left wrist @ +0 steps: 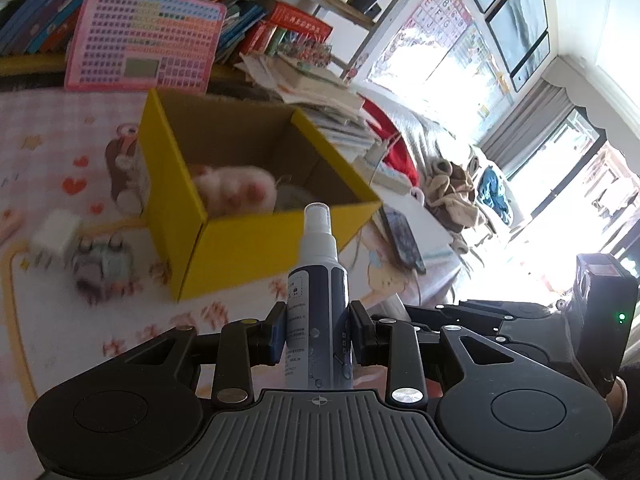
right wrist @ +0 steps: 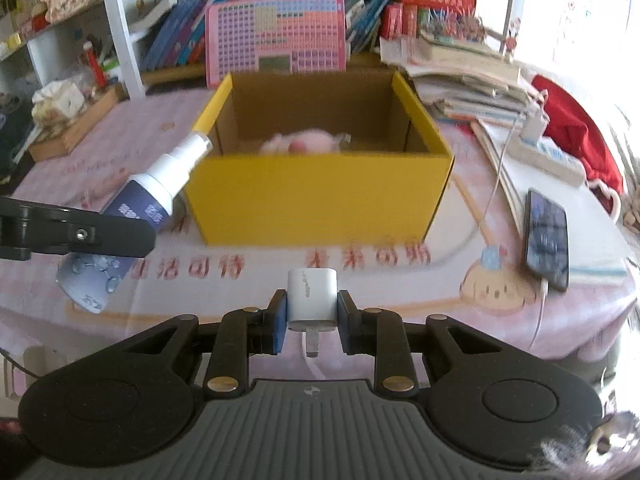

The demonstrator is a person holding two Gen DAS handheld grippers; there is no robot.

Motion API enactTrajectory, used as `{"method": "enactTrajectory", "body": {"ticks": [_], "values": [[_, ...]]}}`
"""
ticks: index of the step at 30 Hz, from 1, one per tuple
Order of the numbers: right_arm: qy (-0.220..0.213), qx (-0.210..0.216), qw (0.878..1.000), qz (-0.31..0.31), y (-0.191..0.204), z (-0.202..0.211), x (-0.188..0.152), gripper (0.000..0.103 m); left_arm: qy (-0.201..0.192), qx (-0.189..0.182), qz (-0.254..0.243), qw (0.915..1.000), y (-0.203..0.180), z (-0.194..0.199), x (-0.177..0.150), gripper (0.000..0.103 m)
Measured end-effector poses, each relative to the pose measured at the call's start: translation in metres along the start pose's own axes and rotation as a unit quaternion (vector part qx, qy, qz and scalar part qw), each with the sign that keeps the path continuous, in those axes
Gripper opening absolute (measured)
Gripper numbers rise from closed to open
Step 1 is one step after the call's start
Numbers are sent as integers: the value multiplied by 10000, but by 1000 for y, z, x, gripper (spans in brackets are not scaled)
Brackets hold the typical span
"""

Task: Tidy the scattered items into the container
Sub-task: 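Lower the charger plug into the box and open the right tool while the left tool releases the spray bottle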

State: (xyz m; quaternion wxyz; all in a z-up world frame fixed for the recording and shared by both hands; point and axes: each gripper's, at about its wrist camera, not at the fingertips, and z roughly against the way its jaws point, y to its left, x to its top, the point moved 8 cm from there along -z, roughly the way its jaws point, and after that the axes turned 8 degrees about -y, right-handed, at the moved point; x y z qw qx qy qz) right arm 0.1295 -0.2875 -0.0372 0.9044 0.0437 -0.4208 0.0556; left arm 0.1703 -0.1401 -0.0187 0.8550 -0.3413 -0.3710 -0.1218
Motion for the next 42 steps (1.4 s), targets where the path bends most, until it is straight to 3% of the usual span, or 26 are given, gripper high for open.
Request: {"method": "enactTrajectory", "body": {"ticks": [11, 18, 25, 33, 39, 42], "values": [[-563, 488, 9970, 194, -37, -18, 69, 24, -364, 291, -181, 9987, -9, -38, 52, 30], [-696, 726, 9931, 607, -48, -56, 103, 24, -438, 886, -303, 9946, 9, -68, 75, 30], [-313, 802, 9881, 1271, -55, -118, 114, 24, -172, 1549, -587, 9860, 39, -100, 88, 30], [-16, 923, 9781, 1868, -49, -172, 129, 24, 52, 1943, -905, 9767, 55, -141, 104, 31], [388, 1114, 9638, 2391, -38, -209, 138, 24, 639, 1983, -1089, 9720, 71, -172, 103, 31], [587, 1194, 9538, 2692, -32, -226, 137, 24, 935, 2047, -1356, 9649, 77, -184, 101, 31]]}}
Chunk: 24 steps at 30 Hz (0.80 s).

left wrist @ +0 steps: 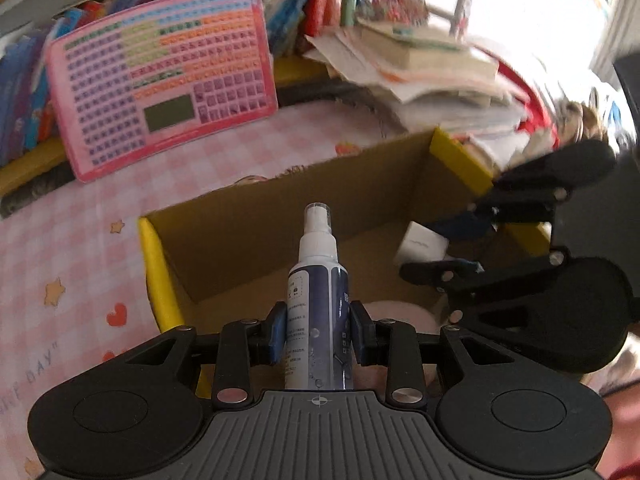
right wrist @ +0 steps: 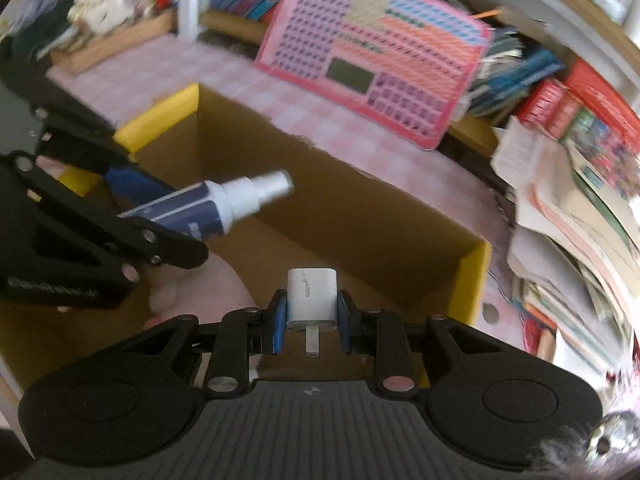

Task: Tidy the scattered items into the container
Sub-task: 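Lower the charger plug into the box and open the right tool while the left tool releases the spray bottle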

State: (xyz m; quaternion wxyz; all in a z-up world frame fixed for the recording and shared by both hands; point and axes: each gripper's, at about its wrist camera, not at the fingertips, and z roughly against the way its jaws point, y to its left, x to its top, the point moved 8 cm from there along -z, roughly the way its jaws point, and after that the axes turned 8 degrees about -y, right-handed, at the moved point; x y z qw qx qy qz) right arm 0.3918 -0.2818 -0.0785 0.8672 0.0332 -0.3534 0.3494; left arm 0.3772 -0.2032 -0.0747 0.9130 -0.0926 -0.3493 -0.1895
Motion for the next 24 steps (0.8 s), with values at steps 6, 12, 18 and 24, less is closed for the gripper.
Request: {"method": "enactTrajectory", "body": {"ticks": [6, 12, 18, 24], "values": [[386, 215, 9986, 273, 5, -26, -6, 24, 326, 165, -403, 9985, -5, -19, 0, 31], [484, 252, 9981, 288, 7, -33, -10, 24, 358, 215, -484, 9980, -10, -25, 1, 31], [401, 186, 9987, 262, 6, -33, -8, 31, 305, 380, -615, 9969, -13, -25, 0, 34], [243, 110, 9993, 261, 9, -23, -9, 43, 85, 554, -599, 9966, -11, -11, 4, 55]]}}
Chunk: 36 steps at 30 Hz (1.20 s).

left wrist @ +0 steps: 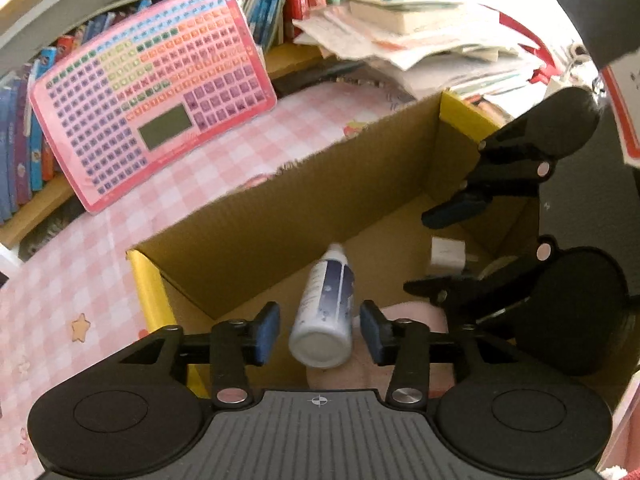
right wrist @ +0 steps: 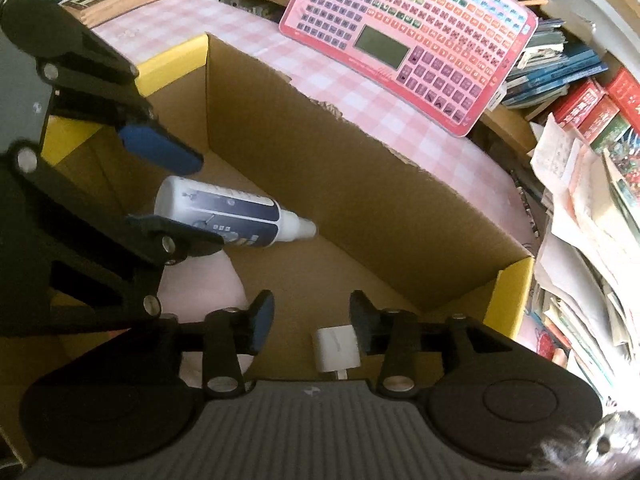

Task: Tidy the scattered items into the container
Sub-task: 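Lower the charger plug into the box and open the right tool while the left tool releases the spray bottle, then withdraw both tools up and away from the yellow box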

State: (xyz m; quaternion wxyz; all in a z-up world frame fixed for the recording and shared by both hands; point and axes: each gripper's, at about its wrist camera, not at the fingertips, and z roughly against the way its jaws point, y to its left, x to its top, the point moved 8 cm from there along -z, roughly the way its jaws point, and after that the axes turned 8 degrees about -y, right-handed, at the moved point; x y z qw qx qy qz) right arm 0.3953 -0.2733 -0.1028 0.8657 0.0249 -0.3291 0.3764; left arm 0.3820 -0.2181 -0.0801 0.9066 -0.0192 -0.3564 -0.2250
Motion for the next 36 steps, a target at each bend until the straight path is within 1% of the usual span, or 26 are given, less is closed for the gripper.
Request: {"method": "enactTrajectory", "body": {"ticks": [1, 5, 8, 10, 11, 14, 16, 18, 21, 23, 25, 30, 36], "values": [[-38, -15, 10000, -23, 0, 3, 0, 44, -74, 54, 10, 10000, 1, 4, 1, 58], [-206, -61, 9997, -138, -2, 17, 2, 49, -385, 208, 72, 9990, 4, 21, 7, 73], [-326, -99, 9992, -218, -2, 27, 3, 52, -569, 248, 93, 9980, 5, 33, 9, 78], [-410, -141, 9986, -301, -3, 35, 4, 54, -697, 320, 110, 9970, 7, 42, 9, 84], [-454, -153, 9983, -344, -3, 40, 4, 57, -767, 370, 128, 9963, 8, 46, 9, 88], [-689, -224, 9959, -540, -5, 57, 4, 65, -941, 497, 207, 9941, 11, 61, 7, 89], [-827, -277, 9942, -628, -5, 69, 4, 65, -1068, 536, 268, 9925, 12, 73, 4, 91], [-1001, -338, 9914, -767, -7, 82, 6, 66, -1204, 585, 323, 9905, 13, 85, 2, 95], [-1226, -419, 9865, -999, -8, 101, 6, 66, -1410, 674, 414, 9868, 17, 103, -2, 96], [-1347, -472, 9835, -1114, -7, 112, 6, 73, -1531, 725, 503, 9843, 19, 114, -5, 96], [-1472, -567, 9807, -1154, -4, 125, 5, 75, -1659, 767, 599, 9813, 22, 125, -9, 97], [-1713, -815, 9745, -1196, 4, 151, 1, 81, -1805, 777, 720, 9779, 28, 148, -24, 99], [-1854, -1028, 9671, -1403, 17, 173, -8, 84, -1903, 927, 952, 9727, 41, 174, -49, 101]]}}
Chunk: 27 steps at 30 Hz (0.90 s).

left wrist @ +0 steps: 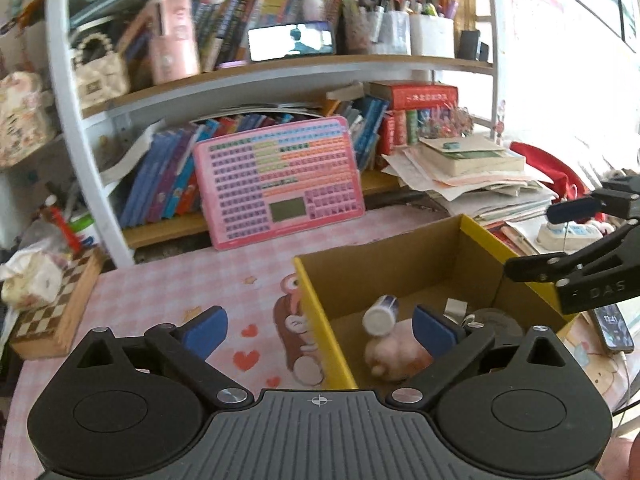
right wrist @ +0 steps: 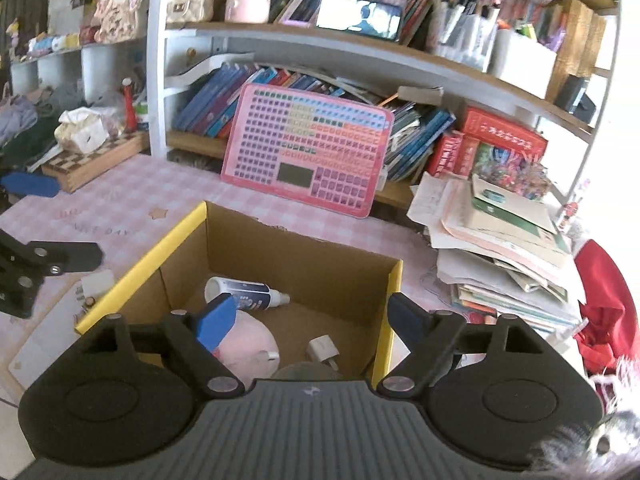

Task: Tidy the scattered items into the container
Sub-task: 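Withdraw both tools up and away from the yellow box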

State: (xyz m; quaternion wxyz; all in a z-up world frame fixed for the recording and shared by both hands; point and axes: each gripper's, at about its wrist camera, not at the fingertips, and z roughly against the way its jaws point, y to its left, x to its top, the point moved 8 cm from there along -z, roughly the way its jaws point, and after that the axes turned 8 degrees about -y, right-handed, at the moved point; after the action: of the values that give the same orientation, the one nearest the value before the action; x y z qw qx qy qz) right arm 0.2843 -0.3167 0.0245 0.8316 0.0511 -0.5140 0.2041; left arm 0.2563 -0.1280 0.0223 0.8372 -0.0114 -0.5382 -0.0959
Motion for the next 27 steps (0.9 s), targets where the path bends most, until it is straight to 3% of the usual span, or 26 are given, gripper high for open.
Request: {"method": "enactTrajectory", "body": {"ticks": [15, 27], "values": [[-113, -971, 9924, -744, 32, 64, -35, 89, -193, -1, 534, 9984, 41, 61, -34, 102], [222, -1629, 9768, -1375, 75, 108, -91, 90, 169, -147, 639, 9977, 62, 98, -81, 102]]}}
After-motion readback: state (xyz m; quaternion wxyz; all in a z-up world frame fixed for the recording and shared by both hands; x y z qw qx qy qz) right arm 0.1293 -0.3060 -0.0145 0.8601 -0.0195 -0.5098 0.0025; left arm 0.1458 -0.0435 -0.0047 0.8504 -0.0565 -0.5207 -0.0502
